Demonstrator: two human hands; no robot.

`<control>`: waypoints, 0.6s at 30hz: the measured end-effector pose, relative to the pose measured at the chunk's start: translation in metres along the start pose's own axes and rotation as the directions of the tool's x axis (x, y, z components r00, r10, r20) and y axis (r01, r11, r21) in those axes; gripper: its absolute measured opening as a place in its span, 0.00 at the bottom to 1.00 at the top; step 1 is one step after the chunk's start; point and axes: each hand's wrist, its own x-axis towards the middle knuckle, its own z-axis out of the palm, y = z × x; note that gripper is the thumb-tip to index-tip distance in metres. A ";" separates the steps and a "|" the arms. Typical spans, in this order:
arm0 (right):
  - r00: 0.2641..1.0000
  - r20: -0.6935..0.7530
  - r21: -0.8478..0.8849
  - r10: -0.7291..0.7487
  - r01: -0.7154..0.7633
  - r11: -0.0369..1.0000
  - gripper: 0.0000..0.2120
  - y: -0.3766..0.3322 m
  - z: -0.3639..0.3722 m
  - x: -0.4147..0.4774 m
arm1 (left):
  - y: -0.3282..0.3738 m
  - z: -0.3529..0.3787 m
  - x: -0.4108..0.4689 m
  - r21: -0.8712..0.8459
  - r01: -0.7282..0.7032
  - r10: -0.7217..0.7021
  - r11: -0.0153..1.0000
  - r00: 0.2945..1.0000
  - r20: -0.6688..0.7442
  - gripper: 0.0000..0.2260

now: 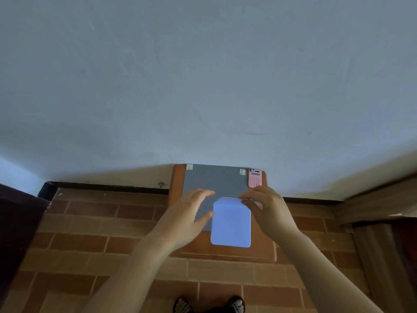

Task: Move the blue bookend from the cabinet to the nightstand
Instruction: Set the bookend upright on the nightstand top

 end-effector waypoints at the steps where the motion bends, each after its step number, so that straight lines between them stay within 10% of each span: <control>1: 1.000 0.012 0.004 -0.005 0.005 1.000 0.07 0.009 0.007 0.010 | -0.008 0.006 0.008 0.003 0.010 -0.010 1.000 1.000 -0.005 0.20; 18: 0.966 -0.144 -0.031 -0.215 0.213 0.977 0.06 0.156 0.132 0.122 | -0.158 0.156 0.128 0.117 -0.042 0.052 0.992 0.996 -0.078 0.18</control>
